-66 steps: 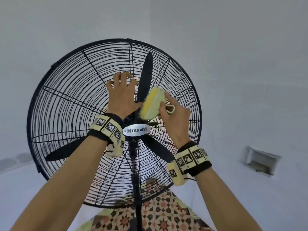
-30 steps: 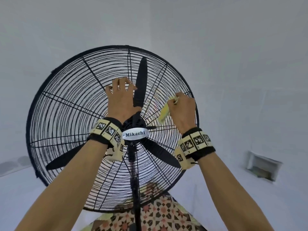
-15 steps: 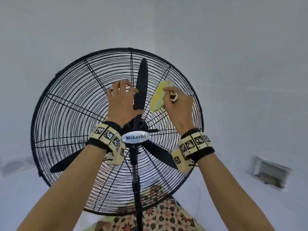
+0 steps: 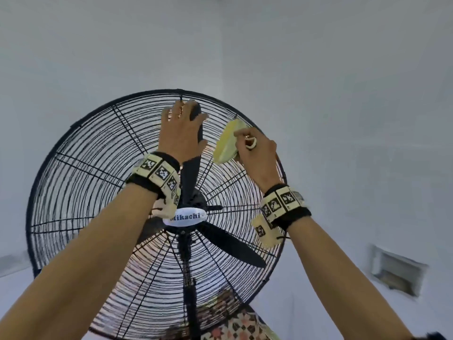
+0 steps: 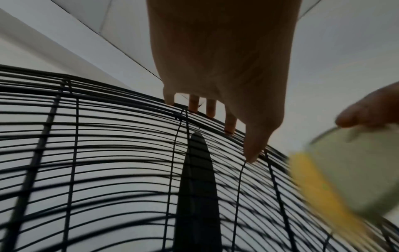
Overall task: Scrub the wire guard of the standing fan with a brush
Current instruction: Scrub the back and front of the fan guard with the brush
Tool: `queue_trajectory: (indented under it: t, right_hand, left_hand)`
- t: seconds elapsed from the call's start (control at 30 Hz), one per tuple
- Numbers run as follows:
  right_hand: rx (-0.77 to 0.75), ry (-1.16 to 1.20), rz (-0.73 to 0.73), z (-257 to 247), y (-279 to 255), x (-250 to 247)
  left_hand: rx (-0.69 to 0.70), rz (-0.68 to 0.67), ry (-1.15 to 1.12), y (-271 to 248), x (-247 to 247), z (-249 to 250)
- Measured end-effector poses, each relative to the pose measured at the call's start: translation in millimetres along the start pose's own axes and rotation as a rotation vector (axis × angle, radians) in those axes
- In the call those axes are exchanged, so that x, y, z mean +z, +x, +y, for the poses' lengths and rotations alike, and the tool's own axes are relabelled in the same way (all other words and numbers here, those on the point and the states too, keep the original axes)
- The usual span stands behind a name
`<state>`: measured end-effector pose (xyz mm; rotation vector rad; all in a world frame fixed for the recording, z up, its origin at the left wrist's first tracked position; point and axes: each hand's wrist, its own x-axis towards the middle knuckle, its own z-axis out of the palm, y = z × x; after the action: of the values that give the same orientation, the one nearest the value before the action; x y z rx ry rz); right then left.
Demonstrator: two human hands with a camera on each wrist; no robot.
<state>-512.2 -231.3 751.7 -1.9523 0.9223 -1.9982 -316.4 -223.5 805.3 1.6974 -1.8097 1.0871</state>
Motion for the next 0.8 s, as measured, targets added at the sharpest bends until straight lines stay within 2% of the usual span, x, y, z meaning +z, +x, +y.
queue_trajectory:
  t: [0.07, 0.13, 0.17, 0.2, 0.3, 0.37, 0.47, 0.53, 0.6, 0.7, 0.77, 0.8]
  right_hand:
    - [0.082, -0.082, -0.021, 13.4, 4.7, -5.7]
    - [0.140, -0.365, -0.088, 26.9, 11.6, -12.7]
    - [0.150, -0.423, -0.094, 31.8, 14.9, -14.6]
    - [0.138, -0.412, -0.090, 33.4, 18.1, -14.4]
    - [0.022, -0.053, -0.042, 25.9, 18.5, -7.2]
    - [0.021, 0.088, -0.020, 25.1, 16.6, -0.9]
    - [0.123, -0.018, 0.026, 42.9, 18.5, -0.7]
    - [0.162, -0.282, -0.051, 55.6, 21.1, -5.8]
    - [0.131, -0.411, -0.097, 53.9, 23.8, -6.7]
    - [-0.014, -0.164, -0.059, 30.1, 25.3, -3.2]
    - [-0.027, 0.005, -0.018, 22.1, 23.5, 1.0]
    - [-0.021, 0.009, -0.002, 23.7, 20.4, 2.0]
  left_hand:
    - [0.024, -0.074, 0.022, 15.4, 8.4, -0.4]
    - [0.011, -0.103, 0.062, 23.7, 13.8, 2.8]
    - [-0.002, -0.107, 0.092, 26.7, 15.0, 6.4]
    - [-0.014, -0.108, 0.117, 29.4, 15.3, 10.2]
    - [-0.020, -0.075, 0.127, 34.6, 19.5, 17.1]
    - [-0.013, -0.040, 0.115, 34.8, 23.1, 15.2]
    - [-0.019, -0.044, 0.126, 38.8, 26.8, 11.0]
    - [-0.032, -0.058, 0.132, 41.1, 27.0, 11.8]
    - [-0.046, -0.055, 0.128, 40.6, 26.5, 13.5]
    - [-0.043, -0.044, 0.118, 39.1, 25.5, 15.7]
    - [-0.041, -0.037, 0.109, 37.7, 24.3, 14.6]
    - [-0.044, -0.038, 0.103, 36.9, 24.0, 13.3]
